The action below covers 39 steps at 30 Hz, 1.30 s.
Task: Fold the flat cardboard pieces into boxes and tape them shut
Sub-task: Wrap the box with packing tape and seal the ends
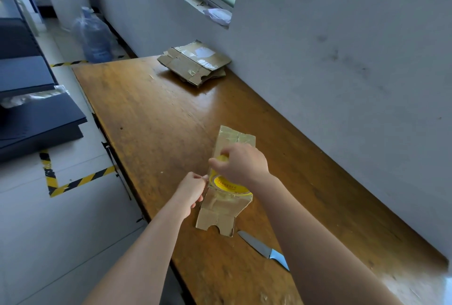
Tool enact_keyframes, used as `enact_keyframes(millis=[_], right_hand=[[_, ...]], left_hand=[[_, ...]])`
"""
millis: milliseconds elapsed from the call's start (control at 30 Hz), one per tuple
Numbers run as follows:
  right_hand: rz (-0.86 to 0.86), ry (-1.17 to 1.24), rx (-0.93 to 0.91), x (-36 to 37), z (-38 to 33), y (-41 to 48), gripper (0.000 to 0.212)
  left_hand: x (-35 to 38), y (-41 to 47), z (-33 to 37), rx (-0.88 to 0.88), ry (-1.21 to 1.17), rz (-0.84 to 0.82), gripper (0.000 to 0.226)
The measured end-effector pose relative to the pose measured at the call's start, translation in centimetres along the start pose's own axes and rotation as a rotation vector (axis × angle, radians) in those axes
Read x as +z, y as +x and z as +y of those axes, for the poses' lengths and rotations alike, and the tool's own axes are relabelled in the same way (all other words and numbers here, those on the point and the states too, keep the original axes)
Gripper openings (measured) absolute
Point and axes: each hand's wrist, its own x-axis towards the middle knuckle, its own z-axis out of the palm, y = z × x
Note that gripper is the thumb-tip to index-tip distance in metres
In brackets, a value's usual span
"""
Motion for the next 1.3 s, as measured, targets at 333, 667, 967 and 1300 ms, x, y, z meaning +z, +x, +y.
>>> enact_keyframes(millis=[333, 667, 967, 1300], right_hand=[[0.038, 0.012, 0.033, 0.4, 0.3, 0.0, 0.041], [-0.112, 0.191, 0.01, -0.8, 1.6, 0.1, 0.051], [-0.148, 0.493, 0.074, -1.0, 5.1, -1.0, 0.06], [-0.012, 0.127, 0.115, -2.5, 7.6, -3.0, 0.051]], left_hand=[[1.9, -2.0, -0.9, 0.556, 0.027, 0.348, 0.011], [2.6, -0.8, -0.6, 0.29, -0.122, 0.273, 0.019], [2.6, -0.3, 0.0, 0.422, 0.156, 0.255, 0.024], [2.7, -0.7, 0.2, 0.421, 0.488, 0.313, 0.034]])
